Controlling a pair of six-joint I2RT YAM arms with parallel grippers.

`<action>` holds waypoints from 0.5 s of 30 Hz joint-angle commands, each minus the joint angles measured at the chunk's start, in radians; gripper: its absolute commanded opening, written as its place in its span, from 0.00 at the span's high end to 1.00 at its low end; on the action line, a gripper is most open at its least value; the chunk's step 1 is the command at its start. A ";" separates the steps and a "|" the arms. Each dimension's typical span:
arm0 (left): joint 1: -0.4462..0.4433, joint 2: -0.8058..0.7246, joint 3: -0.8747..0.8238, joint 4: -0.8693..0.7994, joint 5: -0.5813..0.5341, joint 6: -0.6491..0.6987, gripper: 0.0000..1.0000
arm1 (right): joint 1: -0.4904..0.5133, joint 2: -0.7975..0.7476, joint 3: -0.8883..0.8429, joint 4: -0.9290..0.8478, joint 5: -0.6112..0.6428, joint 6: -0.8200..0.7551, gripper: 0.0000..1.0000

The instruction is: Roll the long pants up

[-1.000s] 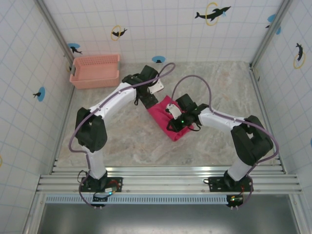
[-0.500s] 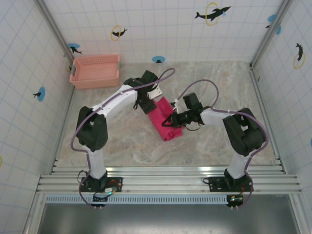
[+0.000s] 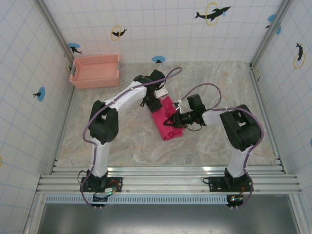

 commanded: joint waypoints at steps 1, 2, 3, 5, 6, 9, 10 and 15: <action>-0.068 0.130 0.130 -0.053 0.025 -0.023 0.03 | 0.002 0.102 -0.041 -0.052 0.130 0.037 0.76; -0.077 0.152 0.172 -0.082 0.024 -0.028 0.03 | 0.003 0.113 -0.045 -0.018 0.128 0.059 0.77; -0.083 0.168 0.211 -0.110 0.033 -0.040 0.03 | 0.003 0.124 -0.053 0.016 0.130 0.084 0.77; -0.086 0.168 0.245 -0.139 0.028 -0.068 0.03 | 0.002 0.139 -0.060 0.046 0.130 0.103 0.77; -0.086 0.150 0.231 -0.132 0.021 -0.075 0.03 | 0.001 0.144 -0.060 0.052 0.128 0.107 0.77; -0.085 0.065 0.129 -0.014 0.040 -0.072 0.03 | 0.000 0.166 -0.058 0.058 0.117 0.105 0.77; -0.086 0.051 0.111 0.009 0.059 -0.068 0.03 | 0.002 0.177 -0.056 0.058 0.113 0.104 0.76; -0.099 0.107 0.193 -0.048 0.113 -0.105 0.03 | -0.002 0.207 -0.053 0.077 0.116 0.112 0.76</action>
